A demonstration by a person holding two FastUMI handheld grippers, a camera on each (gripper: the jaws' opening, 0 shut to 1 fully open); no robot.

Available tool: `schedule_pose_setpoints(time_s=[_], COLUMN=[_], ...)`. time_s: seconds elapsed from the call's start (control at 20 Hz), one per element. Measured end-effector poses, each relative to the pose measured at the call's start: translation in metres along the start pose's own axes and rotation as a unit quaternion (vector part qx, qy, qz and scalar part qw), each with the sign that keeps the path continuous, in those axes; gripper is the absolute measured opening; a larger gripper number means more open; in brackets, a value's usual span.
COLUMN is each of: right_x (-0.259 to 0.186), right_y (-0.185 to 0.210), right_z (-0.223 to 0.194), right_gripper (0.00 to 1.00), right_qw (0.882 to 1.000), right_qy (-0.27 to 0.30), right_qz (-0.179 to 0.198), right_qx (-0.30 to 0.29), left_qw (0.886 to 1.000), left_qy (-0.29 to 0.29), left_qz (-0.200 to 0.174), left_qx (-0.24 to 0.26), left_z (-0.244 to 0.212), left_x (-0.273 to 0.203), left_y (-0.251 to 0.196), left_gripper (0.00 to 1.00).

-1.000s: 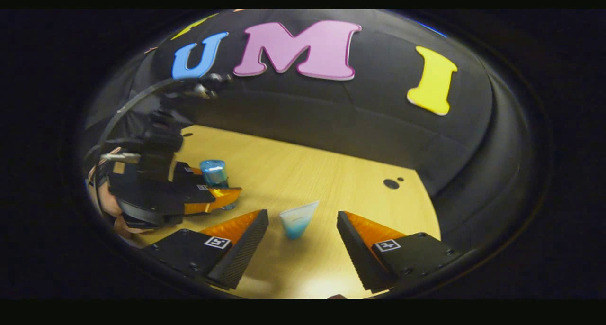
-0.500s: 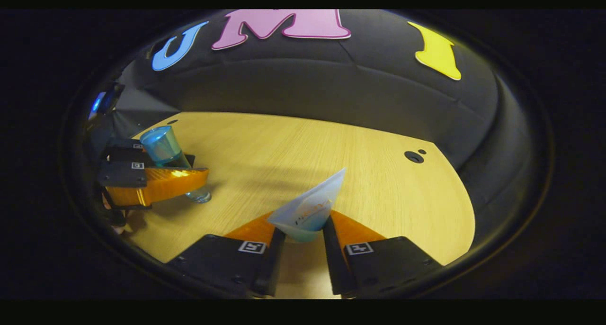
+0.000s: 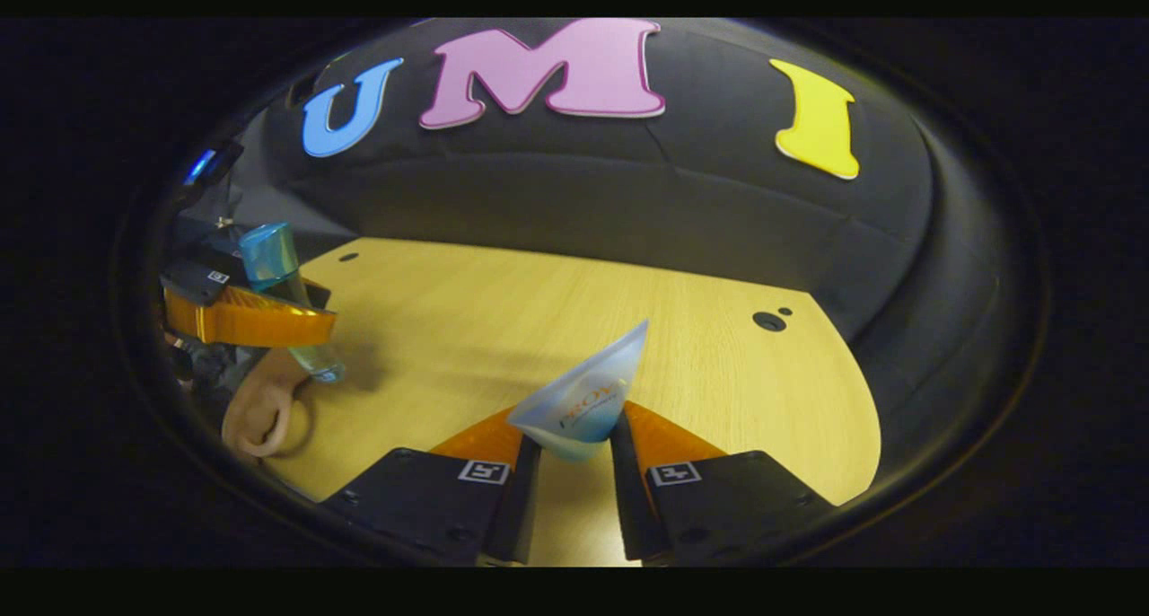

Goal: First open the suitcase, pack the skin care products into it, and then close the suitcase.

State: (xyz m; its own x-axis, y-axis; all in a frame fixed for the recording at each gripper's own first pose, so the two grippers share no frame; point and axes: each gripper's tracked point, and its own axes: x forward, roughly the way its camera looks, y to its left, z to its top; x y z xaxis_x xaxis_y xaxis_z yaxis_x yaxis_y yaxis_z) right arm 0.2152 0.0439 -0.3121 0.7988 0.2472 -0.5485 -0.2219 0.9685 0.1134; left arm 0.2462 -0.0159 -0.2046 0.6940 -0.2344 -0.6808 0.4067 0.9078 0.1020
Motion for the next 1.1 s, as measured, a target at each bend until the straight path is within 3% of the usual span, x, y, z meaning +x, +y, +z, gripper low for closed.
schedule_pose_setpoints(time_s=[0.1, 0.2, 0.25, 0.35, 0.4, 0.45, 0.65, 0.7, 0.75, 0.8, 1.1], right_x=[-0.024, -0.045, -0.055, -0.072, -0.078, -0.083, -0.110, -0.114, -0.119, -0.125, -0.150], right_y=[0.017, 0.038, 0.049, 0.069, 0.079, 0.090, 0.127, 0.132, 0.138, 0.143, 0.167], right_z=[0.015, 0.026, 0.032, 0.039, 0.041, 0.042, 0.045, 0.044, 0.044, 0.045, 0.041], right_gripper=[0.36, 0.41, 0.41, 0.41, 0.36, 0.41, 0.36, 0.41, 0.41, 0.41, 0.41], right_qw=[1.000, 0.999, 0.999, 0.998, 0.997, 0.997, 0.996, 0.996, 0.996, 0.996, 0.995], right_qy=[-0.017, -0.027, -0.035, -0.045, -0.046, -0.046, -0.048, -0.046, -0.047, -0.047, -0.049], right_qz=[0.014, 0.032, 0.040, 0.051, 0.055, 0.061, 0.078, 0.078, 0.078, 0.081, 0.081], right_qx=[0.001, 0.004, 0.004, -0.007, -0.010, -0.009, 0.005, 0.002, 0.000, -0.001, -0.018], left_qw=[1.000, 0.996, 0.993, 0.983, 0.975, 0.967, 0.940, 0.935, 0.929, 0.927, 0.912], left_qy=[0.025, 0.075, 0.108, 0.176, 0.212, 0.241, 0.311, 0.324, 0.337, 0.344, 0.373], left_qz=[0.009, 0.019, 0.023, 0.023, 0.034, 0.043, 0.036, 0.041, 0.045, 0.053, 0.093], left_qx=[-0.012, -0.035, -0.044, -0.053, -0.060, -0.071, -0.136, -0.142, -0.144, -0.142, -0.143], left_z=[-0.016, -0.047, -0.069, -0.116, -0.140, -0.163, -0.223, -0.234, -0.246, -0.254, -0.297], left_x=[-0.040, -0.078, -0.093, -0.113, -0.116, -0.122, -0.124, -0.122, -0.121, -0.120, -0.097], left_y=[0.024, 0.048, 0.058, 0.072, 0.079, 0.086, 0.082, 0.082, 0.083, 0.081, 0.072], left_gripper=[0.45, 0.48, 0.43, 0.46, 0.46, 0.46, 0.48, 0.46, 0.50, 0.43, 0.44])
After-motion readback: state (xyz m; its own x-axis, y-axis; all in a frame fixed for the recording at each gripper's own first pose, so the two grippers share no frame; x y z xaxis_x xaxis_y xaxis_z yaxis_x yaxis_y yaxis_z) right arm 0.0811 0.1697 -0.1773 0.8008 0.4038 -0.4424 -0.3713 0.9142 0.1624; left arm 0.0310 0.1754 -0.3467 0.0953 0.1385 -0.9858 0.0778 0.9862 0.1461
